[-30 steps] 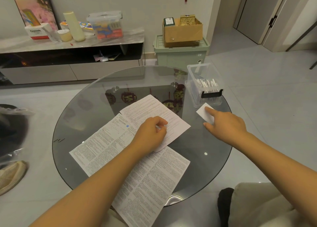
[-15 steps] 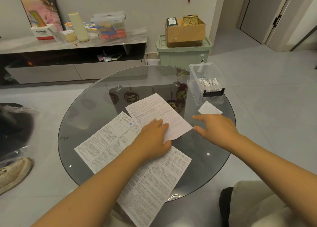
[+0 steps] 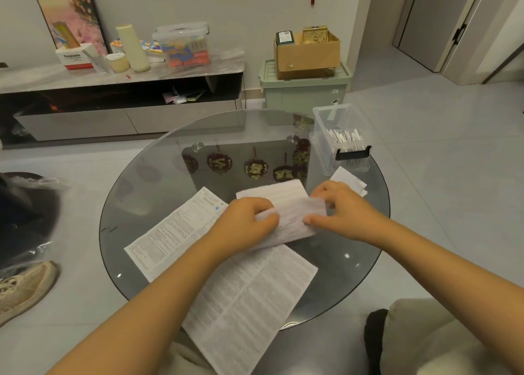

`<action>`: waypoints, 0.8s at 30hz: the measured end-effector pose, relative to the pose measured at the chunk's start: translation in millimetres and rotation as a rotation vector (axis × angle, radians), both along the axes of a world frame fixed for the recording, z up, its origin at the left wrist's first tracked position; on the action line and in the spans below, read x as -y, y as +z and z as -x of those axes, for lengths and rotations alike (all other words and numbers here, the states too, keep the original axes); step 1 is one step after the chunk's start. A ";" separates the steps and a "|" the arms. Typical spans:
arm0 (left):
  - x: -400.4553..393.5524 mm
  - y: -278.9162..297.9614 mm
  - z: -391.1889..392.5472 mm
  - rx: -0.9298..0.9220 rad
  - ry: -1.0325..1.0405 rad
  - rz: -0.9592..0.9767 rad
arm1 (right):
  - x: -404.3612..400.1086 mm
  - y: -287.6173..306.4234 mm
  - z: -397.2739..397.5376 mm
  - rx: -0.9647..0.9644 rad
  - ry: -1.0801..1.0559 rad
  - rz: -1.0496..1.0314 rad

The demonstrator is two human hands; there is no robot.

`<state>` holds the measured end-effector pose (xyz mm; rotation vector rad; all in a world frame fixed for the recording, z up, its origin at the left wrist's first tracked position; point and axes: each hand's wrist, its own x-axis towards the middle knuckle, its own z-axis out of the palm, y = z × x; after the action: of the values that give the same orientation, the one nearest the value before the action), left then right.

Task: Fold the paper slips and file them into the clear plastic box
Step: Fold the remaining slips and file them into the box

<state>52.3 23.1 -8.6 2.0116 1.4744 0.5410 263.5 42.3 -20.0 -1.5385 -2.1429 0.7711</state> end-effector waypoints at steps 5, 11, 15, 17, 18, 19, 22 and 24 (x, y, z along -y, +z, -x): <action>-8.4 -0.4 12.2 0.186 0.162 0.149 | -0.3 4.0 6.5 -0.245 -0.061 0.292; -16.3 -15.4 17.3 0.098 0.239 -0.044 | -5.4 -12.9 16.6 -0.027 -0.233 0.128; -13.3 -18.0 15.5 -0.087 0.023 -0.235 | -5.2 -23.2 16.4 0.023 -0.300 0.083; -8.6 -21.1 12.5 -0.164 -0.105 -0.217 | -4.3 -27.9 16.8 0.064 -0.297 0.075; -6.4 -23.8 11.1 -0.204 -0.166 -0.199 | -3.1 -28.6 17.1 0.083 -0.285 0.054; -4.7 -27.7 10.3 -0.239 -0.219 -0.179 | -1.4 -28.8 17.6 0.113 -0.267 0.014; -1.3 -34.8 10.9 -0.273 -0.276 -0.114 | 7.1 -25.7 19.6 0.261 -0.180 -0.166; -0.9 -35.0 13.1 -0.289 -0.275 -0.091 | 11.8 -25.8 20.5 0.363 -0.095 -0.213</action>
<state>39.2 24.0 -43.7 2.3950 1.3173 0.2111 243.0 30.5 -45.9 -1.7524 -2.2896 0.2336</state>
